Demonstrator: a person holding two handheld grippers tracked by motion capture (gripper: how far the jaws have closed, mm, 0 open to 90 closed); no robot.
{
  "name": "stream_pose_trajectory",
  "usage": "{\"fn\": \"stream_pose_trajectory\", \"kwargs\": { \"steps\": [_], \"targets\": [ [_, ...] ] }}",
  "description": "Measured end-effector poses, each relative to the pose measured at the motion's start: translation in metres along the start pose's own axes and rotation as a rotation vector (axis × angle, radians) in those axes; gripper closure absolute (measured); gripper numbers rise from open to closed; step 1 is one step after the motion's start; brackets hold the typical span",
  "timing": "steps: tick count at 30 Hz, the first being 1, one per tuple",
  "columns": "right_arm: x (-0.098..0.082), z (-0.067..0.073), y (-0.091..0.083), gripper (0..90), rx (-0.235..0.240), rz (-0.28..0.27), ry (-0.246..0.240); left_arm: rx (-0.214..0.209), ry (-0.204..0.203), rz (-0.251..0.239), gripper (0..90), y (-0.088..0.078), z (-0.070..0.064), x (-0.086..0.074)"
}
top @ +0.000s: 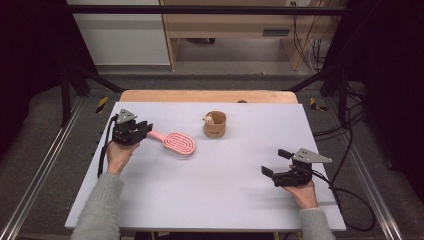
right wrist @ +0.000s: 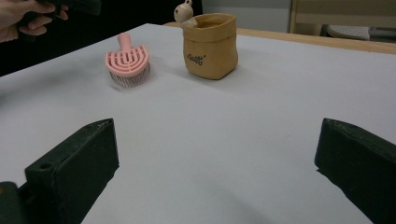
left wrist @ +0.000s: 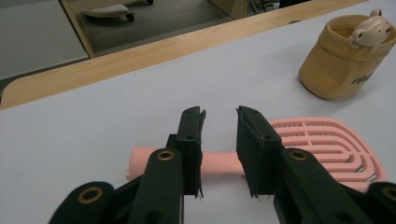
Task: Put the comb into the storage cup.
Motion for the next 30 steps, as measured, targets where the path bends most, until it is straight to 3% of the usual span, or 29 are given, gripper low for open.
{"fn": "stream_pose_trajectory", "kwargs": {
  "steps": [15, 30],
  "targets": [
    [0.0, 0.0, 0.0, 0.2, -0.002, 0.002, -0.001, -0.01, -0.034, 0.035, 86.3, 0.02, 0.009, -0.009],
    [0.0, 0.0, 0.0, 0.2, -0.003, 0.003, -0.002, 0.017, -0.04, 0.061, 89.2, 0.037, 0.021, -0.015]
  ]
}}
Point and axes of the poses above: each handheld gripper's, and its own axes: y roughly forward along the jaws, x roughly out of its top, z roughly to its left, the point moved 6 cm from there along y, roughly forward along the jaws, and after that the axes turned 13 degrees about -x, right-handed, at the moved point
